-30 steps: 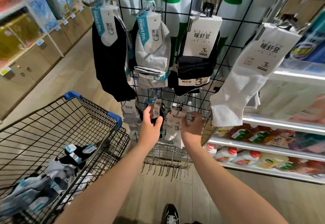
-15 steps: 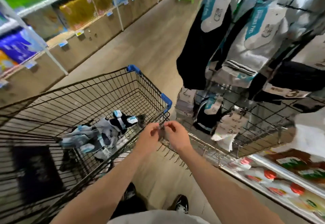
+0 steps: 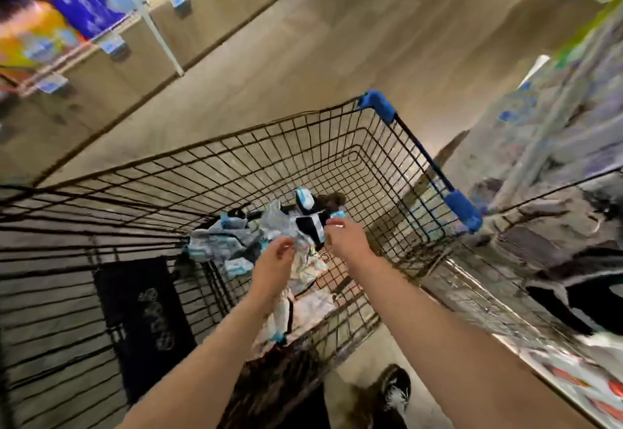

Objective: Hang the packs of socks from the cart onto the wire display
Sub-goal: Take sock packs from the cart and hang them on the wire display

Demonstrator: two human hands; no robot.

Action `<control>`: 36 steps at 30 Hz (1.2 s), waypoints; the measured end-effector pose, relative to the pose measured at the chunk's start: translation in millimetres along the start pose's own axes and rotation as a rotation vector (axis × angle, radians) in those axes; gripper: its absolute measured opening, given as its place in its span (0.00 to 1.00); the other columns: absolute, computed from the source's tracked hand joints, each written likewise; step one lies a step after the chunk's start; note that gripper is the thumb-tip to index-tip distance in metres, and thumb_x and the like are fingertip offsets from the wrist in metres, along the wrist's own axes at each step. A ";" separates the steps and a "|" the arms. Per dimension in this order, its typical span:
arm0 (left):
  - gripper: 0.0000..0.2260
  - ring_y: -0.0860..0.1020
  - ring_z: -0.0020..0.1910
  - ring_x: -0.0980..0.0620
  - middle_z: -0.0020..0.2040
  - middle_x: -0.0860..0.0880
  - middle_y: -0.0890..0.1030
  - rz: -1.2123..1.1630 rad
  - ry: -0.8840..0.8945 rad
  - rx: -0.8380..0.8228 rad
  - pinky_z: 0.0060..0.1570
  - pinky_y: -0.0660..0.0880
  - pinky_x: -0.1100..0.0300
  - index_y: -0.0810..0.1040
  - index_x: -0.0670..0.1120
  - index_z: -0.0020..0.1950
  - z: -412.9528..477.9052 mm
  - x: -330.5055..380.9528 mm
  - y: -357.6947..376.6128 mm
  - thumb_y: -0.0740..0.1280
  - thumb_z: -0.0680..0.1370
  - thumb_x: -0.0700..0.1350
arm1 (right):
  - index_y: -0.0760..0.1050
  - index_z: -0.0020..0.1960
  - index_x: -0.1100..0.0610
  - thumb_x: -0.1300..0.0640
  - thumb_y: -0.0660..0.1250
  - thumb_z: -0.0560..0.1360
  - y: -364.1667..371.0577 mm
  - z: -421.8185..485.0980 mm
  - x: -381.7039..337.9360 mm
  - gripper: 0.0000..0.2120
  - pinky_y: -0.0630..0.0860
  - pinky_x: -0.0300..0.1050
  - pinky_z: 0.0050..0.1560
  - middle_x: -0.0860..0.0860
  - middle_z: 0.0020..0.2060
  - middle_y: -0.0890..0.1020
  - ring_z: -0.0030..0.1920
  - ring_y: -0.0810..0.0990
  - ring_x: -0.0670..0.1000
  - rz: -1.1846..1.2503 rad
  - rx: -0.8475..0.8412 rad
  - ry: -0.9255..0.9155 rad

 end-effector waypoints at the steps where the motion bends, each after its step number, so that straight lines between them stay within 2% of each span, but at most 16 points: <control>1: 0.04 0.82 0.48 0.45 0.47 0.47 0.84 0.004 -0.013 -0.010 0.52 0.79 0.48 0.78 0.57 0.54 19.0 -6.6 0.3 0.64 0.82 0.49 | 0.79 0.51 0.55 0.63 0.63 0.78 8.8 18.6 5.5 0.07 0.71 0.44 0.39 0.54 0.46 0.79 0.42 0.75 0.51 0.047 0.009 0.047; 3: 0.05 0.82 0.48 0.47 0.49 0.49 0.83 0.001 -0.016 -0.029 0.53 0.79 0.47 0.78 0.57 0.55 50.9 -10.1 2.5 0.62 0.82 0.51 | 0.76 0.62 0.62 0.61 0.63 0.80 26.9 54.0 18.0 0.12 0.73 0.44 0.42 0.55 0.50 0.77 0.44 0.75 0.52 0.095 0.009 0.122; 6: 0.08 0.82 0.46 0.51 0.53 0.54 0.81 -0.013 -0.013 -0.057 0.48 0.81 0.50 0.77 0.57 0.60 92.2 -13.4 13.5 0.61 0.83 0.50 | 0.72 0.68 0.66 0.59 0.62 0.81 42.0 98.2 44.9 0.18 0.74 0.48 0.44 0.62 0.58 0.79 0.43 0.78 0.54 0.188 0.069 0.239; 7: 0.09 0.80 0.42 0.55 0.51 0.55 0.81 -0.021 -0.013 -0.071 0.43 0.80 0.55 0.76 0.58 0.61 104.4 -14.9 18.7 0.61 0.83 0.50 | 0.70 0.70 0.66 0.58 0.61 0.82 45.3 109.6 56.2 0.19 0.73 0.49 0.48 0.63 0.63 0.78 0.49 0.79 0.58 0.238 0.106 0.278; 9: 0.10 0.73 0.31 0.61 0.44 0.55 0.80 -0.015 -0.009 -0.103 0.28 0.71 0.66 0.76 0.58 0.60 125.1 -20.2 32.3 0.60 0.84 0.45 | 0.62 0.76 0.63 0.58 0.58 0.84 49.2 130.3 75.8 0.22 0.70 0.47 0.52 0.61 0.69 0.73 0.64 0.76 0.63 0.353 0.174 0.322; 12: 0.11 0.74 0.33 0.64 0.47 0.52 0.80 -0.057 -0.009 -0.138 0.29 0.70 0.74 0.75 0.55 0.60 141.4 -22.3 49.6 0.61 0.84 0.39 | 0.61 0.78 0.58 0.55 0.55 0.85 59.8 152.0 97.7 0.22 0.72 0.50 0.56 0.59 0.72 0.71 0.69 0.73 0.63 0.440 0.196 0.364; 14: 0.10 0.73 0.34 0.63 0.46 0.54 0.79 -0.056 -0.024 -0.147 0.28 0.70 0.74 0.75 0.54 0.60 145.7 -24.7 54.3 0.61 0.83 0.40 | 0.65 0.77 0.52 0.49 0.55 0.85 61.8 154.7 108.4 0.21 0.71 0.54 0.66 0.56 0.75 0.68 0.71 0.71 0.61 0.462 0.248 0.421; 16: 0.09 0.75 0.36 0.61 0.47 0.54 0.79 -0.051 -0.046 -0.156 0.30 0.70 0.72 0.76 0.52 0.62 149.0 -31.6 55.7 0.62 0.83 0.43 | 0.68 0.75 0.50 0.44 0.57 0.84 56.8 153.8 113.4 0.21 0.69 0.54 0.68 0.53 0.73 0.68 0.71 0.69 0.59 0.476 0.335 0.449; 19: 0.12 0.79 0.45 0.59 0.54 0.54 0.81 -0.046 -0.059 -0.196 0.40 0.74 0.65 0.76 0.51 0.66 147.8 -41.5 59.5 0.62 0.83 0.45 | 0.76 0.63 0.48 0.44 0.63 0.82 43.4 151.3 115.6 0.13 0.76 0.51 0.56 0.50 0.60 0.73 0.56 0.75 0.56 0.454 0.474 0.425; 21: 0.13 0.79 0.51 0.57 0.58 0.53 0.80 -0.071 -0.091 -0.216 0.49 0.76 0.60 0.75 0.51 0.67 145.0 -47.6 58.8 0.62 0.83 0.45 | 0.78 0.51 0.47 0.52 0.68 0.79 35.4 149.7 110.4 0.02 0.81 0.53 0.50 0.50 0.56 0.78 0.49 0.78 0.53 0.480 0.535 0.370; 22: 0.13 0.79 0.50 0.56 0.59 0.52 0.80 -0.071 -0.104 -0.217 0.51 0.77 0.56 0.75 0.51 0.67 143.9 -50.1 56.5 0.61 0.84 0.46 | 0.77 0.48 0.48 0.57 0.68 0.78 30.9 149.1 104.4 0.04 0.81 0.51 0.46 0.51 0.54 0.79 0.47 0.78 0.52 0.482 0.544 0.321; 25: 0.11 0.77 0.43 0.57 0.55 0.53 0.80 -0.092 -0.097 -0.184 0.48 0.76 0.55 0.75 0.52 0.64 136.5 -48.1 42.8 0.59 0.84 0.52 | 0.75 0.45 0.49 0.63 0.64 0.77 19.9 140.2 81.1 0.10 0.75 0.47 0.42 0.51 0.47 0.80 0.45 0.77 0.53 0.466 0.500 0.190; 28: 0.16 0.77 0.50 0.60 0.53 0.56 0.80 -0.201 -0.108 -0.090 0.45 0.73 0.62 0.76 0.53 0.62 129.0 -44.1 20.4 0.56 0.83 0.60 | 0.77 0.41 0.48 0.63 0.63 0.73 26.5 126.5 52.9 0.11 0.77 0.53 0.51 0.53 0.52 0.81 0.53 0.79 0.56 0.426 0.365 0.096; 30: 0.20 0.80 0.56 0.57 0.56 0.56 0.82 -0.365 -0.146 -0.075 0.52 0.75 0.59 0.78 0.54 0.64 125.7 -42.2 12.8 0.57 0.81 0.64 | 0.75 0.41 0.51 0.67 0.61 0.73 42.8 117.5 33.0 0.12 0.75 0.47 0.48 0.53 0.49 0.81 0.50 0.78 0.53 0.395 0.222 0.033; 33: 0.13 0.83 0.56 0.53 0.56 0.53 0.85 -0.585 -0.180 -0.137 0.55 0.78 0.54 0.80 0.54 0.63 123.5 -37.9 13.1 0.63 0.82 0.56 | 0.75 0.46 0.58 0.71 0.61 0.75 78.2 105.3 12.9 0.10 0.74 0.36 0.40 0.49 0.43 0.79 0.43 0.77 0.45 0.173 -0.001 -0.067; 36: 0.12 0.84 0.55 0.52 0.57 0.51 0.85 -0.551 -0.155 -0.034 0.59 0.79 0.49 0.78 0.50 0.65 128.3 -45.8 -1.0 0.67 0.81 0.46 | 0.75 0.50 0.53 0.66 0.63 0.77 106.8 104.5 13.1 0.09 0.77 0.43 0.50 0.48 0.46 0.81 0.49 0.80 0.50 0.021 -0.128 -0.100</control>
Point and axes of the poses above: each hand's wrist, its own z-axis towards the middle knuckle, its own y-axis out of the palm, x = y × z, the point moved 10 cm from there along z, towards the middle knuckle
